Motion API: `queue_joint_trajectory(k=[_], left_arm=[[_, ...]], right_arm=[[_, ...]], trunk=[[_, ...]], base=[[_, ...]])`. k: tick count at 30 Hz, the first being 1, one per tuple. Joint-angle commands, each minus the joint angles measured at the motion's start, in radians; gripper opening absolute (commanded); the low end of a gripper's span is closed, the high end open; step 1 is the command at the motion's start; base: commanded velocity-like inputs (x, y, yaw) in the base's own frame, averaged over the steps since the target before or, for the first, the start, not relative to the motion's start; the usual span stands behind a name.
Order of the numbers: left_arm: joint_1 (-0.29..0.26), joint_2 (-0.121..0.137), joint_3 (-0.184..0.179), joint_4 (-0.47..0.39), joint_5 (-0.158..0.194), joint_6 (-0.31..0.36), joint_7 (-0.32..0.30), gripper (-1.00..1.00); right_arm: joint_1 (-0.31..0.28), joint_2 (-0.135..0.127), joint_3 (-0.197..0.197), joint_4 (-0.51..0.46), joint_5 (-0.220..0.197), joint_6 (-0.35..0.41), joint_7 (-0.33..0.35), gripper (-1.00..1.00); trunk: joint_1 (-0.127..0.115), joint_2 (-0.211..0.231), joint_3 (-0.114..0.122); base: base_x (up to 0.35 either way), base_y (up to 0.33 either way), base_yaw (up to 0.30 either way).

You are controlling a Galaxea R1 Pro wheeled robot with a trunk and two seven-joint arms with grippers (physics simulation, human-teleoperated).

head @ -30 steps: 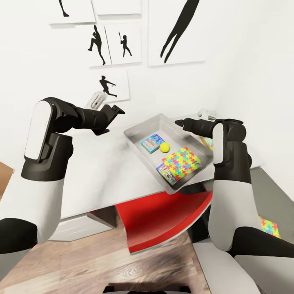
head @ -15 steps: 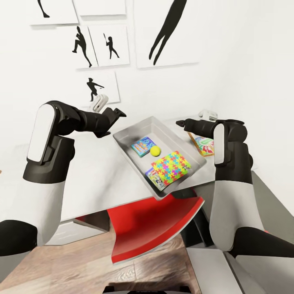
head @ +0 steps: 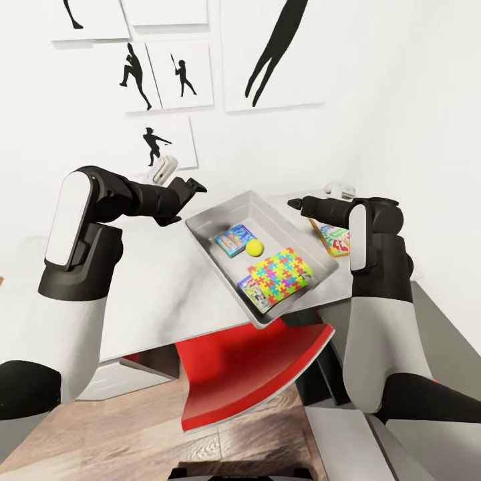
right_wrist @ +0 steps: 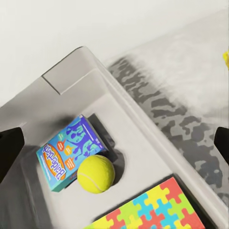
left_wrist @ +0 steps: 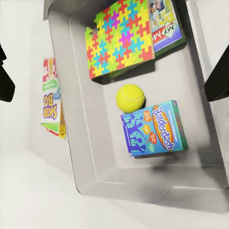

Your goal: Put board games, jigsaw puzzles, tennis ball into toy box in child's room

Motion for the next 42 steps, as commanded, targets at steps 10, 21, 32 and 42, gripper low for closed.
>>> queue_joint_trajectory(k=[10, 21, 32, 42], left_arm=[[0.032, 0.000, -0.002, -0.007, 0.003, 0.006, 0.007, 1.00], [0.063, -0.015, 0.000, 0.004, 0.003, 0.005, 0.009, 1.00], [0.075, -0.044, 0.000, 0.051, 0.004, 0.004, 0.014, 1.00], [0.077, -0.079, 0.000, 0.120, 0.001, 0.004, 0.012, 1.00]], right_arm=[[0.017, 0.000, -0.004, 0.005, 0.002, 0.005, 0.001, 1.00], [0.021, -0.021, -0.001, 0.057, 0.002, 0.005, 0.000, 1.00], [0.002, -0.058, 0.001, 0.187, 0.003, 0.005, 0.001, 1.00], [-0.025, -0.081, 0.002, 0.279, 0.005, 0.005, 0.001, 1.00]], trunk=[[0.001, -0.002, -0.002], [0.001, -0.002, -0.002], [0.001, -0.002, -0.002], [0.001, -0.002, -0.002]], base=[[0.001, -0.002, 0.115], [0.000, 0.000, 0.024], [0.000, 0.000, 0.004], [0.000, 0.000, 0.000]])
